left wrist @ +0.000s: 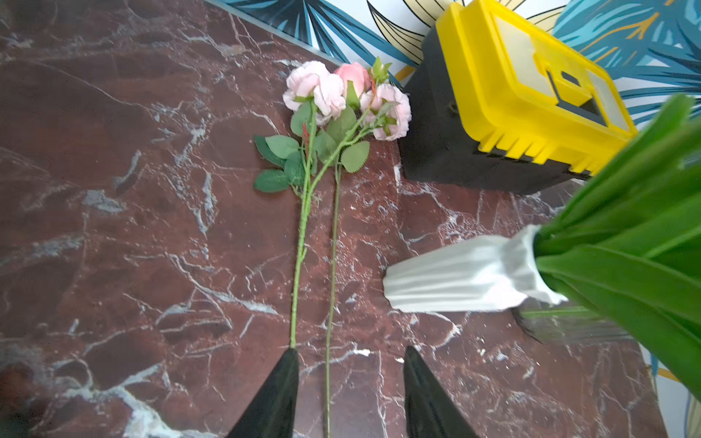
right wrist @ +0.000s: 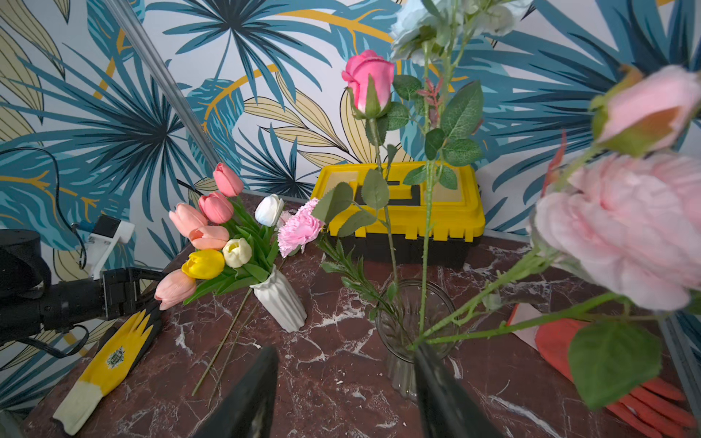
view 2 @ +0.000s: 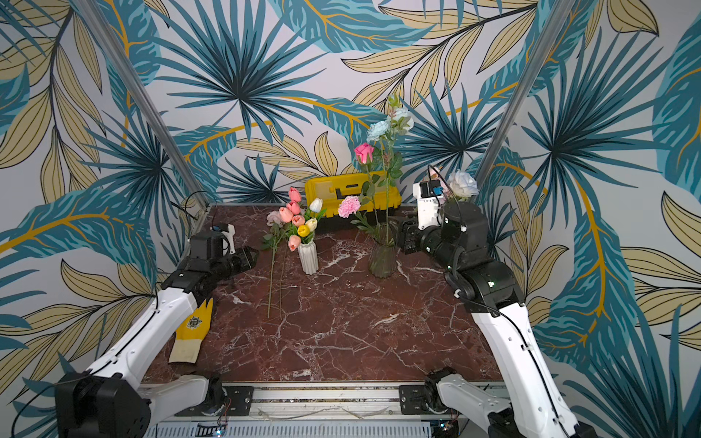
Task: Pick out pink flowers from the vase
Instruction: Pick up the flower from the vase.
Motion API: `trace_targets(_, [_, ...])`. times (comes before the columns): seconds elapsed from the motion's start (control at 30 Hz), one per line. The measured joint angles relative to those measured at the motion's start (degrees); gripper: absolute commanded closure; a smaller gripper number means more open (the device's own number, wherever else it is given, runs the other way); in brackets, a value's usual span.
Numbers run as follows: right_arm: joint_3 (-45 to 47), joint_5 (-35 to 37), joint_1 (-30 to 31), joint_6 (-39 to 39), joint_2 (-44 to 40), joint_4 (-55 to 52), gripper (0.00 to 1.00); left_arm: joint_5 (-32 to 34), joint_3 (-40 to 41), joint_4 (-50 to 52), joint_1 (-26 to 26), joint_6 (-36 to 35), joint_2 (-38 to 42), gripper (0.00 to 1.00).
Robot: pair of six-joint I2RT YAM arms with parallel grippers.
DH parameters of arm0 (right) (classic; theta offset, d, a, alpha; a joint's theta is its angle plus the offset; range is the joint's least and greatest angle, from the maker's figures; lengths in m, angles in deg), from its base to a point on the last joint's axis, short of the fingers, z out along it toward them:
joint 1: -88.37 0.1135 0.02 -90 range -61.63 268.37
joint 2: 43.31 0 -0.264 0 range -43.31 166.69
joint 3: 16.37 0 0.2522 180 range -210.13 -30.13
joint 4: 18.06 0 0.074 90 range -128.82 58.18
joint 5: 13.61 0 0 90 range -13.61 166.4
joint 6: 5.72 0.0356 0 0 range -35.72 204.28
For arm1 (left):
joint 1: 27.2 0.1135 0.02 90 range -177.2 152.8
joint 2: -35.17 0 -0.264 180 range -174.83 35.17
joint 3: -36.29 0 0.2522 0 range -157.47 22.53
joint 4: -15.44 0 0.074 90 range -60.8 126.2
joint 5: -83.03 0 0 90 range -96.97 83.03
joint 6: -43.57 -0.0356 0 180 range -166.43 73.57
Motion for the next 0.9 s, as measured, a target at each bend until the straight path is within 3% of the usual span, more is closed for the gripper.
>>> trace_targets(0.17, [2.4, -3.3, 0.0, -9.4, 2.1, 0.9, 0.42, -2.3, 5.5, -0.4, -1.7, 1.2, 8.4, 0.51])
trace_targets(0.3, [2.4, -3.3, 0.0, -14.5, 7.0, 2.5, 0.49, -3.8, 8.2, 0.5, -2.3, 2.0, 13.7, 0.51])
trace_targets(0.57, [3.3, 0.3, 0.0, -15.4, 17.2, 8.5, 0.53, -2.9, 9.3, 4.5, -6.3, 2.1, 21.0, 0.48])
trace_targets(0.9, [3.3, 5.0, 0.0, -15.0, 24.4, 15.3, 0.59, 11.1, 9.2, 13.9, -11.5, 0.4, 24.4, 0.47])
